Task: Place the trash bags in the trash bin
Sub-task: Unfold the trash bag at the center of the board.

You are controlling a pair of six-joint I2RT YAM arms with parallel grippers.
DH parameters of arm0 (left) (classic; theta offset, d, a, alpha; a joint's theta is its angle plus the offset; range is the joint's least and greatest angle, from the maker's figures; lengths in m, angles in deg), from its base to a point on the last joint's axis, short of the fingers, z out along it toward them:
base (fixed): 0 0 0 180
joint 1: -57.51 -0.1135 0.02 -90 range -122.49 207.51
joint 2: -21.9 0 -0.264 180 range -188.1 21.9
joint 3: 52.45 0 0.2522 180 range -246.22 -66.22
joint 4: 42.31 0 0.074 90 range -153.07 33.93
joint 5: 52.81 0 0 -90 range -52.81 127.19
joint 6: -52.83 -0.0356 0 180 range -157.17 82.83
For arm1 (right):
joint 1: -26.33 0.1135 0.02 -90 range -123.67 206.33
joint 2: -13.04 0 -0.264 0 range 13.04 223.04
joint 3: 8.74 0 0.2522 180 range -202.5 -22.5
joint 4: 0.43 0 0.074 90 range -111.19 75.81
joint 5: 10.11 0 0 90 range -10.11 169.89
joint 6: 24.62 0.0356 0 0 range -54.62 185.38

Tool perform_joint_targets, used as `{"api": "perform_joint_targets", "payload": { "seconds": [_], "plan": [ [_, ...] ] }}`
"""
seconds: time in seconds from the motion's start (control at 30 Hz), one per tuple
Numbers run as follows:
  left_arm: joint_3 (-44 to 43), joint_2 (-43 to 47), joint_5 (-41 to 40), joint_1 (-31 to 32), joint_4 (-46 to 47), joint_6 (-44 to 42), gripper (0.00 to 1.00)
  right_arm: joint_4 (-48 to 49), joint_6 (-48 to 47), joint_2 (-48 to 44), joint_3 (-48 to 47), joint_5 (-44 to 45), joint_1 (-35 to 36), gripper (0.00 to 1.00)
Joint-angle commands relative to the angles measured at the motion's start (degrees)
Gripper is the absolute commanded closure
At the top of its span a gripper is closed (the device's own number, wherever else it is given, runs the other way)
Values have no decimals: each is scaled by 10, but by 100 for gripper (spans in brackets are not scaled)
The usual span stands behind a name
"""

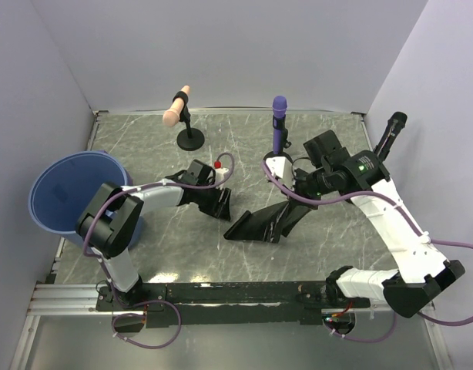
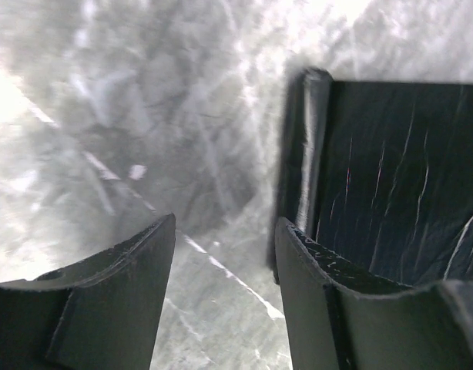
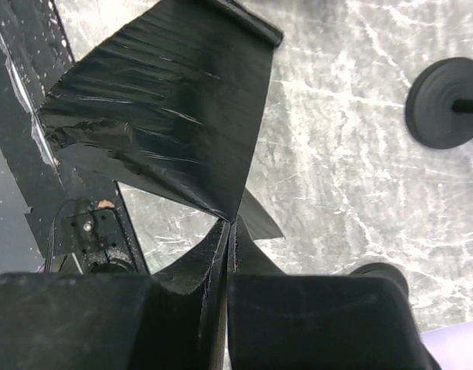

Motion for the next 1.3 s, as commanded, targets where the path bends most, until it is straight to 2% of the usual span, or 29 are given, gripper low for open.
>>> {"api": "perform_joint_targets", "payload": {
  "seconds": [0.0, 0.2, 0.43, 0.67, 0.83, 0.97, 1.07, 1.27],
  "plan": [
    [5, -28, 59, 10, -50, -21, 39, -86, 17, 3, -54, -3, -3, 100],
    [-32, -58, 89, 11, -72, -37, 39, -72, 23, 16, -92, -16, -3, 100],
    [-39, -63, 98, 18, -78, -45, 38, -63, 29, 10, -83, -16, -3, 100],
    [-52, -78, 19, 41, -102, -33, 43, -60, 31, -9, -60, 3, -3, 100],
    [-52, -89, 6, 45, -114, -39, 48, -80, 19, -61, -9, 33, -13, 100],
    [-56, -88, 64, 43, -107, -46, 46, -98, 0, -123, 63, 85, -16, 100],
    [-51, -78, 78, 43, -98, -45, 44, -114, -8, -157, 107, 104, -19, 100],
    [-54, -87, 44, 37, -102, -27, 46, -128, -16, -169, 148, 100, -22, 100]
  ]
}}
